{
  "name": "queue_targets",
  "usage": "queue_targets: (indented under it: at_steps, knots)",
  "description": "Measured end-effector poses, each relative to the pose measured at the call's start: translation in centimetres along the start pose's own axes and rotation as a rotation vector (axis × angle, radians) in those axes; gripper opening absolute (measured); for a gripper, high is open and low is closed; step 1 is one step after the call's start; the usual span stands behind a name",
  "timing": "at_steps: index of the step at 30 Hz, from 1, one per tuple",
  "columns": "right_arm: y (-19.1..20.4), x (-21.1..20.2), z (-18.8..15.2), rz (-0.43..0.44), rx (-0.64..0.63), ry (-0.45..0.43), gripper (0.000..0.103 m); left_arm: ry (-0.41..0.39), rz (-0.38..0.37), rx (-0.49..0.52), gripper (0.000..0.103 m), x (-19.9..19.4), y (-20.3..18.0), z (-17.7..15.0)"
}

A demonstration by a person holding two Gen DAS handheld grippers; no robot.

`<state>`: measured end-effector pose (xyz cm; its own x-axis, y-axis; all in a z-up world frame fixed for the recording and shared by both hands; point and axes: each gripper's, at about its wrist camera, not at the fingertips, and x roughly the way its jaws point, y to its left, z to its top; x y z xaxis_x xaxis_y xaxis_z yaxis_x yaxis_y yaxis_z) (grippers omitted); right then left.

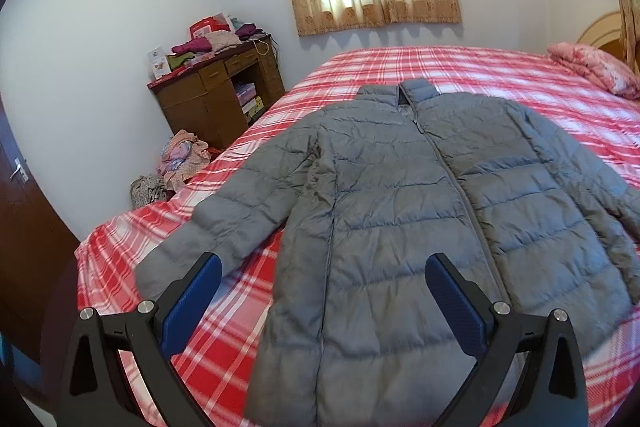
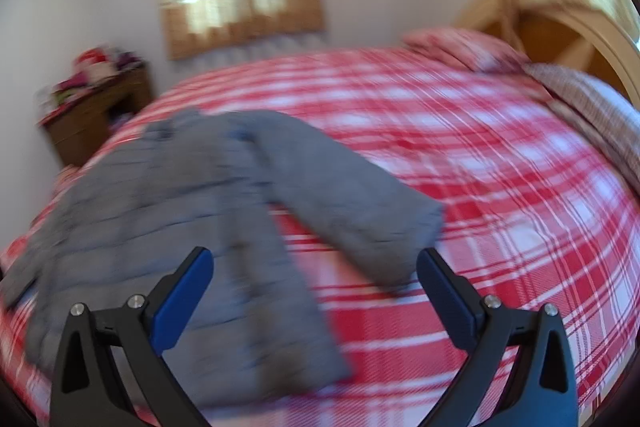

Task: Fold large clothes
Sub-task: 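Grasp the grey jacket's sleeve cuff with the right gripper and lift it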

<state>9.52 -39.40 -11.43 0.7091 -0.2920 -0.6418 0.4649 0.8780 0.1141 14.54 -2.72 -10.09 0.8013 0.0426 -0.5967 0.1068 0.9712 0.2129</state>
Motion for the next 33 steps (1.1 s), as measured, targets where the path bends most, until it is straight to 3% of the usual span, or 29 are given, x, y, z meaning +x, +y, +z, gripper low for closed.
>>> queue_targets:
  at_steps: [6,10,12,13,18,27,33]
  knots:
    - [-4.8,6.1,1.0,-0.107,0.123,0.114,0.092,0.056,0.048,0.007,0.102,6.8,-0.9,1.5]
    - [-6.1,8.9,0.8,-0.109,0.157,0.189,0.080,0.086,0.078,-0.003,0.102,9.9,-0.6,2.5]
    - [-6.0,9.6,0.4,-0.066,0.152,0.212,0.055,0.095,0.096,0.003,0.102,11.3,-0.6,3.0]
    - [-5.8,9.7,0.3,-0.069,0.135,0.207,0.053,0.102,0.101,0.005,0.102,11.9,-0.6,3.1]
    - [-6.6,9.6,0.8,-0.063,0.128,0.189,0.021,0.130,0.107,0.002,0.102,13.7,-0.4,3.2]
    - [-9.9,10.4,2.7,-0.165,0.127,0.164,0.015,0.177,0.092,0.022,0.102,15.1,0.4,1.0]
    - [-7.3,8.0,6.1,-0.172,0.072,0.049,0.013,0.155,0.064,0.045,0.102,14.3,1.0,1.4]
